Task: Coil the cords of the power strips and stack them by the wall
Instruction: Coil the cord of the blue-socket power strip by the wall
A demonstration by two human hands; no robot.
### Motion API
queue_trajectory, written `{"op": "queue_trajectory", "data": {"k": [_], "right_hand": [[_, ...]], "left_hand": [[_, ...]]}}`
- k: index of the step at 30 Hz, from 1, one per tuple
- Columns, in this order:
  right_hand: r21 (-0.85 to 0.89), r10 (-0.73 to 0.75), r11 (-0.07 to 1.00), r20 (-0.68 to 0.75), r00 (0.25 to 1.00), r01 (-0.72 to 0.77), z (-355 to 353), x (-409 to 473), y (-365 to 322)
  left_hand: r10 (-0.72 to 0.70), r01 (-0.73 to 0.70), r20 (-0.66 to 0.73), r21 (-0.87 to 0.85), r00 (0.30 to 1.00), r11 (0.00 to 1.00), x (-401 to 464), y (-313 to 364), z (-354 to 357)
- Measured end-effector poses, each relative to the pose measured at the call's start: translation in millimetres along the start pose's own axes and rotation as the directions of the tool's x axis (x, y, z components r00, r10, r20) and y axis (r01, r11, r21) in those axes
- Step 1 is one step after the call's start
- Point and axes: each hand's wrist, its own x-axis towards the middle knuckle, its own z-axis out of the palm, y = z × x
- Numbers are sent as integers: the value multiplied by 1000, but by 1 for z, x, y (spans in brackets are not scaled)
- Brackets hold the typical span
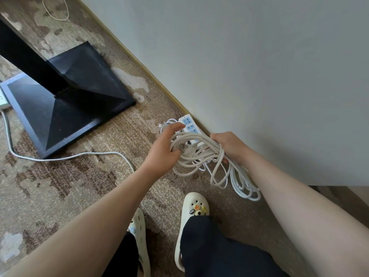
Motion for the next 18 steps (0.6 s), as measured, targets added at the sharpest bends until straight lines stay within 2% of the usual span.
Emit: {"op": "queue_trajectory", "data": {"k": [5, 9, 12, 15, 18], "right_hand": [[-73, 36, 997, 3, 999, -36, -3, 1, -4], [-73, 24, 997, 46, 999, -21, -4, -1, -7], [-84, 36, 996, 55, 998, -31, -5, -1, -8], [-153, 48, 987, 64, 997, -38, -4, -2, -9], [-159, 150, 976, 13, 989, -146, -3, 2, -6]], "left_hand": [[167, -181, 73, 283, 983, 942, 2, -2, -1], [215, -259, 155, 385, 964, 886, 0, -2, -6], [175, -261, 219, 472, 960, 842, 1, 1, -9], [119, -275, 289, 595, 950, 755, 3, 4, -11], [89, -297, 325, 677, 942, 673, 5, 8, -12]]}}
